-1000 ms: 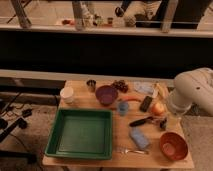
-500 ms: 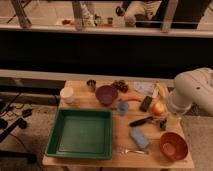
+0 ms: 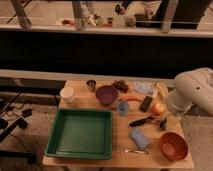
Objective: Stack bowls on top of each other
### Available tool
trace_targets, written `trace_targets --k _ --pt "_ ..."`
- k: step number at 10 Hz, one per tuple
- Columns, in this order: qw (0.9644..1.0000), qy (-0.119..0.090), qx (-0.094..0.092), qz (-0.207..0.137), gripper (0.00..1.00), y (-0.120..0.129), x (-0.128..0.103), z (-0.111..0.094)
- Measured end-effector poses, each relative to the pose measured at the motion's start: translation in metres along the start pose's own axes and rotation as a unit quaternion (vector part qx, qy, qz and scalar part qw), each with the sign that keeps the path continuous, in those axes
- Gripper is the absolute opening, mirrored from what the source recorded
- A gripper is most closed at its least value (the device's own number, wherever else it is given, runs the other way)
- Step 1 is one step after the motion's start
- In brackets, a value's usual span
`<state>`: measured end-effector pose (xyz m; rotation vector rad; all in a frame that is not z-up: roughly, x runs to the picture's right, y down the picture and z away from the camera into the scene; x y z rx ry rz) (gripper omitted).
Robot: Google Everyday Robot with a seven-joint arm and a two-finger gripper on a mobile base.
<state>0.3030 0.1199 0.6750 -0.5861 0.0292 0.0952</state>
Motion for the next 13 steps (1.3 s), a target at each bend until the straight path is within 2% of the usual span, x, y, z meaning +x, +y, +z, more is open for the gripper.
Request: trace_targets --k 6,8,11,13 --pt "1.0000 0.000 0.000 0.000 0.80 0.000 0.000 0.000" --pt "1.0000 0.005 0.005 0.002 0.80 0.001 0.004 -0.003" --pt "0.9994 0.024 0.020 0.014 0.80 0.013 0.042 -0.008" --pt "0.9989 0.030 0.031 0.019 0.80 0.025 0.058 -0.010"
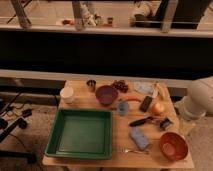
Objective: Stack bowls on top of each other
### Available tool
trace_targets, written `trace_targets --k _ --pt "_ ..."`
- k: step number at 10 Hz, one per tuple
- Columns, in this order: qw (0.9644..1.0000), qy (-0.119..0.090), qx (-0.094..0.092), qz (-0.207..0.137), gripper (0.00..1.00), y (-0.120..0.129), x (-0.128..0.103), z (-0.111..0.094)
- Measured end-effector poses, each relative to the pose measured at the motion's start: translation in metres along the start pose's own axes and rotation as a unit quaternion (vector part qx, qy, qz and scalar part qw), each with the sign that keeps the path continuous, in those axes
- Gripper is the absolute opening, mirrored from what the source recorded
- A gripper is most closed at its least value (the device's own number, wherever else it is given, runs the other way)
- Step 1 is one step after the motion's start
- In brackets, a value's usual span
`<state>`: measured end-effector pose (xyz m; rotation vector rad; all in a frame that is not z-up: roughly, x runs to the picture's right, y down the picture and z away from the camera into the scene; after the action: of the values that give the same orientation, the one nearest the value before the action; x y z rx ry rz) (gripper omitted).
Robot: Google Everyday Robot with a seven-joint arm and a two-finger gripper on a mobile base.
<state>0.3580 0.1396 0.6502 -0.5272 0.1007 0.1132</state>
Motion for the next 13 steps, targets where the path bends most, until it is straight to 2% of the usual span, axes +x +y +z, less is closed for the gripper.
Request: trace_targets --k 4,7,10,13 --pt "0.9999 -0.001 0.016 0.006 0.80 0.007 0.010 -0.001" --pt "0.9997 -0.008 0.022 0.004 0.80 0.009 0.013 0.012" --pt "0.9997 -0.013 0.021 0.002 0.80 0.013 0.013 0.024" --pt "0.9998 -0.016 0.013 0.007 0.80 0.018 0.013 0.037"
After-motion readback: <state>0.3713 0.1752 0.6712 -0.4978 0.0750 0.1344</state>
